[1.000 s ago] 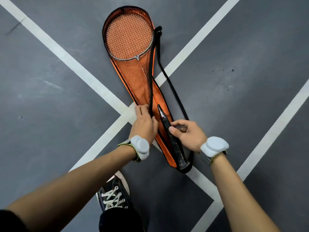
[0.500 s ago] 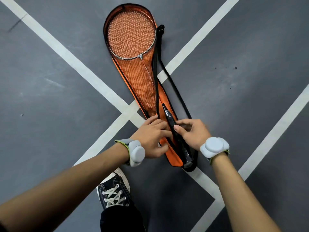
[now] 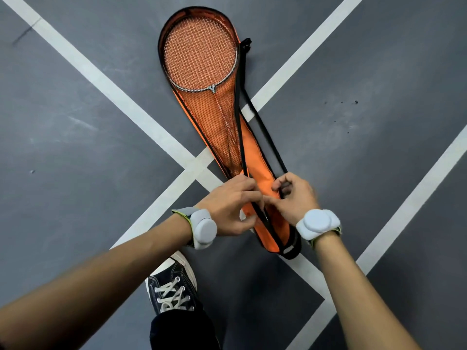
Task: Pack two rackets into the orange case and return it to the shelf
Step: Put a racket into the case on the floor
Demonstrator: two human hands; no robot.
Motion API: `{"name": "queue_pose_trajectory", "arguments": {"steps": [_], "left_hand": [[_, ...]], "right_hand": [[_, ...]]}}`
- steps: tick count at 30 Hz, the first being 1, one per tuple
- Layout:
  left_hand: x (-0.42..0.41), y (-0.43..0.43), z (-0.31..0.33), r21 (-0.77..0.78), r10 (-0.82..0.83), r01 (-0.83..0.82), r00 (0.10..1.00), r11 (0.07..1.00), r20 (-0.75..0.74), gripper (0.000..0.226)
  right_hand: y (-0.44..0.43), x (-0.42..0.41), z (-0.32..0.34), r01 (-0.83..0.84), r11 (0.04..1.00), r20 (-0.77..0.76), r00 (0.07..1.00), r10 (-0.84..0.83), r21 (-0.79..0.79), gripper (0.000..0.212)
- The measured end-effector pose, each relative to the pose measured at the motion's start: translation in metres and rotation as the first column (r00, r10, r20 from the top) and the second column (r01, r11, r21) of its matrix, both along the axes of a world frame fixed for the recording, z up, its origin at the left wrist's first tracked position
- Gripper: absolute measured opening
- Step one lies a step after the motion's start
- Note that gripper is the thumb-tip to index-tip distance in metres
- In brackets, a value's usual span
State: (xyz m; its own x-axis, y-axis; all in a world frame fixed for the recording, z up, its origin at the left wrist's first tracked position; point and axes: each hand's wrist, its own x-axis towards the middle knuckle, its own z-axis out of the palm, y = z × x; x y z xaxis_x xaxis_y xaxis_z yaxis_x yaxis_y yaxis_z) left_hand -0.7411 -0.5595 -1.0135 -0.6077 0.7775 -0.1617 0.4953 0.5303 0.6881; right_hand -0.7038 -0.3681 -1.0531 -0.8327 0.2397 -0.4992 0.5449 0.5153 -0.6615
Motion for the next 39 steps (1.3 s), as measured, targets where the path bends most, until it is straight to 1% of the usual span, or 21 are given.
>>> {"name": "queue_pose_trajectory", "arguments": {"steps": [3,6,8,9,11,14,16,18,19,21,23,24,25,27,28,29,30,32,35,37,39], "left_hand": [[-0.001,-0.002,-0.002,-0.016,-0.014,0.014,1.000,1.000,-0.010,0.017],[-0.002,-0.003,-0.003,-0.002,-0.006,0.006,1.000,1.000,-0.021,0.018],[-0.003,-0.002,-0.004,0.013,0.002,-0.002,1.000,1.000,-0.026,0.019],[-0.003,-0.002,-0.005,0.020,0.004,-0.003,1.000,1.000,-0.028,0.019],[-0.002,0.000,-0.006,0.042,0.002,0.000,0.999,0.999,-0.037,0.018],[0.001,0.001,-0.011,0.081,-0.026,0.031,0.998,0.996,-0.059,0.018],[0.002,0.000,-0.015,0.087,-0.039,0.044,0.997,0.995,-0.064,0.018],[0.001,-0.002,-0.020,0.086,-0.028,0.034,0.997,0.996,-0.071,0.018],[-0.001,-0.003,-0.022,0.084,-0.013,0.019,0.997,0.996,-0.076,0.021],[-0.006,-0.005,-0.025,0.070,0.047,-0.041,0.995,0.997,-0.088,0.035],[-0.014,-0.008,-0.027,0.045,0.158,-0.154,0.982,0.987,-0.105,0.047],[-0.019,-0.009,-0.028,0.034,0.237,-0.235,0.966,0.972,-0.100,0.049],[-0.024,-0.012,-0.028,0.020,0.315,-0.315,0.945,0.949,-0.089,0.050],[-0.034,-0.017,-0.030,-0.036,0.398,-0.401,0.915,0.915,-0.071,0.050],[-0.040,-0.020,-0.031,-0.076,0.391,-0.396,0.917,0.915,-0.072,0.051],[-0.044,-0.021,-0.032,-0.119,0.362,-0.369,0.929,0.922,-0.076,0.052],[-0.049,-0.021,-0.033,-0.159,0.323,-0.332,0.943,0.930,-0.079,0.054],[-0.056,-0.019,-0.036,-0.230,0.249,-0.262,0.965,0.937,-0.083,0.061],[-0.064,-0.016,-0.041,-0.310,0.170,-0.195,0.980,0.930,-0.107,0.069],[-0.069,-0.017,-0.044,-0.349,0.113,-0.160,0.982,0.923,-0.150,0.068],[-0.072,-0.017,-0.045,-0.364,0.095,-0.159,0.978,0.918,-0.187,0.062]], "right_hand": [[0.008,0.001,0.000,-0.022,0.997,0.084,0.996,0.028,-0.073,0.048],[0.007,0.000,0.000,-0.001,0.997,0.125,0.992,0.011,-0.082,0.060],[0.003,-0.001,-0.001,-0.003,0.997,0.147,0.989,0.015,-0.078,0.063],[0.001,-0.001,-0.001,-0.010,0.996,0.164,0.986,0.024,-0.089,0.059],[-0.001,0.000,-0.003,-0.034,0.991,0.189,0.980,0.058,-0.129,0.043],[-0.005,0.003,-0.008,-0.087,0.988,0.142,0.984,0.104,-0.124,0.021],[-0.008,0.006,-0.011,-0.082,0.995,0.107,0.990,0.089,-0.065,0.019],[-0.008,0.007,-0.015,-0.066,0.997,0.085,0.994,0.068,-0.033,0.023],[-0.006,0.007,-0.018,-0.059,0.998,0.088,0.994,0.061,-0.034,0.024],[0.001,0.006,-0.023,-0.033,0.996,0.118,0.992,0.043,-0.078,0.020],[0.006,0.003,-0.027,0.003,0.992,0.119,0.993,0.013,-0.130,0.014],[0.008,0.001,-0.028,0.016,0.991,0.101,0.995,-0.003,-0.130,0.016],[0.008,0.000,-0.028,0.028,0.992,0.088,0.996,-0.018,-0.121,0.024],[0.006,-0.004,-0.026,0.078,0.989,0.104,0.992,-0.066,-0.123,0.052],[0.004,-0.005,-0.025,0.112,0.984,0.128,0.987,-0.094,-0.138,0.063],[0.001,-0.005,-0.023,0.136,0.977,0.151,0.982,-0.112,-0.162,0.068],[-0.002,-0.005,-0.022,0.140,0.972,0.164,0.980,-0.110,-0.186,0.067],[-0.009,-0.003,-0.025,0.102,0.977,0.165,0.984,-0.071,-0.186,0.053],[-0.015,-0.002,-0.032,0.079,0.993,0.136,0.988,-0.067,-0.084,0.043],[-0.016,-0.004,-0.037,0.100,0.991,0.144,0.986,-0.086,-0.094,0.037],[-0.015,-0.004,-0.039,0.147,0.981,0.174,0.977,-0.124,-0.123,0.031]]}}
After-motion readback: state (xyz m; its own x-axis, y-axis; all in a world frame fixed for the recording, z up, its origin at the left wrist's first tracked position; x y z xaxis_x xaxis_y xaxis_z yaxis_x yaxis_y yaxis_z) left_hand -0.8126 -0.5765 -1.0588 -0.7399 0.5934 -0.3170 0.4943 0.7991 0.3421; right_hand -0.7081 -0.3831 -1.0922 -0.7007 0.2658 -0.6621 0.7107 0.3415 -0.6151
